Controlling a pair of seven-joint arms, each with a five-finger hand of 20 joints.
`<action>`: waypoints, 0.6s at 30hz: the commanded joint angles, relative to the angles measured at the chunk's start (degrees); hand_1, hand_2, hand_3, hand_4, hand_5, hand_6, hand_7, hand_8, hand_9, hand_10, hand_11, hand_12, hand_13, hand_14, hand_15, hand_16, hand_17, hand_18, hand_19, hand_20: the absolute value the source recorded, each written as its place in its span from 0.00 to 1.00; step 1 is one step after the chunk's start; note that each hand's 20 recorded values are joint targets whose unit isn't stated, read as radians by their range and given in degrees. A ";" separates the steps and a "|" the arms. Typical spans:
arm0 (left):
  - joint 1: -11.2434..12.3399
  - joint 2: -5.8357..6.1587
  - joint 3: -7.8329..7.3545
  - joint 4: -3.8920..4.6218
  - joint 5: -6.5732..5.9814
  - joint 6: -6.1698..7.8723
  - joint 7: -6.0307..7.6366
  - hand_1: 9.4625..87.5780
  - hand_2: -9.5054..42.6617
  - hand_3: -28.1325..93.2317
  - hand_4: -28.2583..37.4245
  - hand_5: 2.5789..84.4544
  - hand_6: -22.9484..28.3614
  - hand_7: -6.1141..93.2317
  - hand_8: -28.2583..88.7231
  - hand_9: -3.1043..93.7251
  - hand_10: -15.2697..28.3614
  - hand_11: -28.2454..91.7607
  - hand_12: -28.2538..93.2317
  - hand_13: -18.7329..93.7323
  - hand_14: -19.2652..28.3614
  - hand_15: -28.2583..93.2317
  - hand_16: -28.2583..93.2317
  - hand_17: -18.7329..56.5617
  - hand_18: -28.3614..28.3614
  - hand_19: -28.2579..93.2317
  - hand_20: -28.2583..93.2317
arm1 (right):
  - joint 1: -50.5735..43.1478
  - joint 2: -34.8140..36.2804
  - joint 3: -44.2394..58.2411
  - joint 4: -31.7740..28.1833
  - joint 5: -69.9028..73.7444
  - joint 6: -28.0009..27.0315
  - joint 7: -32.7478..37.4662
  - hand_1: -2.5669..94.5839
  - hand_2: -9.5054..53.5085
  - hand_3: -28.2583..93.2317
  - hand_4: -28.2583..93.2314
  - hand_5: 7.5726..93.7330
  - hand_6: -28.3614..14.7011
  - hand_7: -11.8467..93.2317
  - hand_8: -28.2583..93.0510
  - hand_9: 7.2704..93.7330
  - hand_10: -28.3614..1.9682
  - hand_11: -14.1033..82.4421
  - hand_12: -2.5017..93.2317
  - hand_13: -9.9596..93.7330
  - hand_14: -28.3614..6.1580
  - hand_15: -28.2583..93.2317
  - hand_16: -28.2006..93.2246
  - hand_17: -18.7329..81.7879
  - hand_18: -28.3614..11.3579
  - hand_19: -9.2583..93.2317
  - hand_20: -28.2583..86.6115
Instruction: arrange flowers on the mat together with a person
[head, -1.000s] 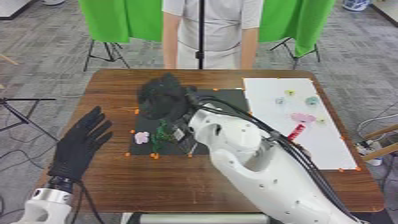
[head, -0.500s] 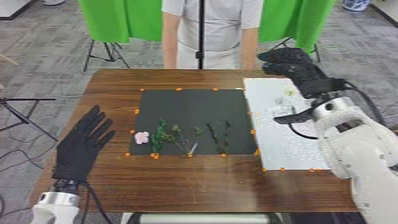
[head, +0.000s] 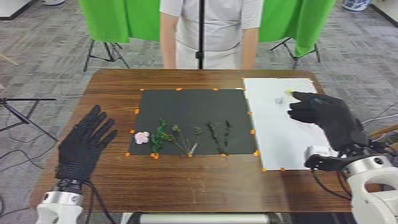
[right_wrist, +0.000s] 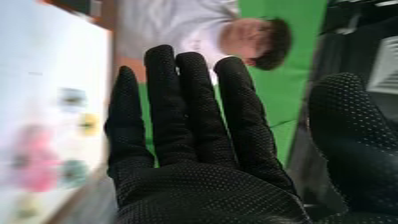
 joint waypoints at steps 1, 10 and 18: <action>-0.13 -0.79 1.08 1.43 0.21 -0.51 -0.95 0.20 0.09 0.80 0.06 0.32 0.50 0.20 0.18 0.24 0.58 0.33 0.39 0.32 0.66 0.34 0.29 0.09 0.88 0.55 0.31 | -1.00 -0.16 -1.88 0.71 2.44 4.33 -2.34 0.21 0.28 0.94 0.04 0.52 0.51 0.27 0.15 0.51 0.37 0.35 0.25 0.49 0.38 0.54 0.39 0.31 0.14 0.60 0.49; -0.83 -0.84 1.70 2.03 0.57 -1.03 -1.28 0.20 0.10 0.80 0.07 0.32 0.50 0.20 0.18 0.24 0.58 0.33 0.39 0.32 0.66 0.34 0.29 0.09 0.88 0.55 0.31 | -1.32 0.83 -2.48 0.35 1.77 8.24 -2.96 0.21 0.29 0.95 0.04 0.48 0.51 0.28 0.14 0.50 0.36 0.36 0.25 0.50 0.38 0.57 0.38 0.31 0.15 0.62 0.49; -0.42 -1.75 2.14 1.98 0.23 -0.80 -1.83 0.20 0.10 0.80 0.07 0.32 0.50 0.20 0.18 0.24 0.58 0.33 0.39 0.32 0.66 0.34 0.29 0.09 0.88 0.55 0.31 | 0.81 0.24 -3.35 1.37 1.60 5.00 -1.47 0.21 0.29 0.95 0.04 0.48 0.52 0.28 0.14 0.49 0.36 0.36 0.25 0.50 0.37 0.57 0.37 0.31 0.14 0.61 0.49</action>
